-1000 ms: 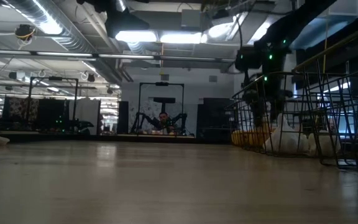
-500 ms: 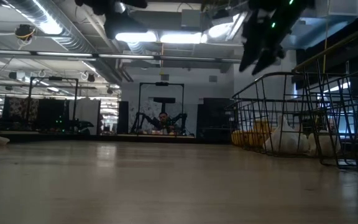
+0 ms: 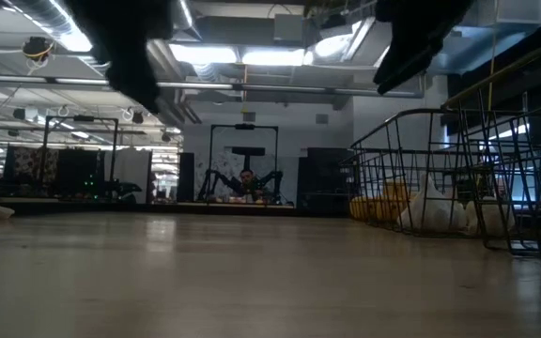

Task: Sort produce into baskets
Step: Put the white garlic into the middle wire basket

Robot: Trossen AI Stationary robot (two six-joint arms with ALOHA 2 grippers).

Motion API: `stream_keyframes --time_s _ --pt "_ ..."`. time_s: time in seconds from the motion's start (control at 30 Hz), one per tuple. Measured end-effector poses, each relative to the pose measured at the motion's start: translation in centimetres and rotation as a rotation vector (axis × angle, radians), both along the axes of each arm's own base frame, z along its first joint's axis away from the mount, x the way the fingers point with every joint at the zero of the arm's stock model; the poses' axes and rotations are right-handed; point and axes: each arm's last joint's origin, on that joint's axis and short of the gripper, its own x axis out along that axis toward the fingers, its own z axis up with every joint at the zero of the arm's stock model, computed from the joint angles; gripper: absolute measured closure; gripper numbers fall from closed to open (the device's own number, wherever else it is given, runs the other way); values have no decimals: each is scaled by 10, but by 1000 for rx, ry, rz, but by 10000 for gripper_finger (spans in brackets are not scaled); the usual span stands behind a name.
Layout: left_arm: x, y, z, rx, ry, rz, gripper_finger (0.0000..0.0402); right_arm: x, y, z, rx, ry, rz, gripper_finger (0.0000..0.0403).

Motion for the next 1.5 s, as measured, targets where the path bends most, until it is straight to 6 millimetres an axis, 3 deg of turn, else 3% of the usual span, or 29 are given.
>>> stream_keyframes --time_s 0.4,0.83,1.5 --pt "-22 2 -21 20 347 168 101 1 7 -10 -46 12 -23 31" --pt "-17 18 -63 -59 821 236 101 1 7 -11 -51 11 -31 31" --pt "-10 44 -114 -198 1177 193 101 1 7 -11 -42 7 -42 31"
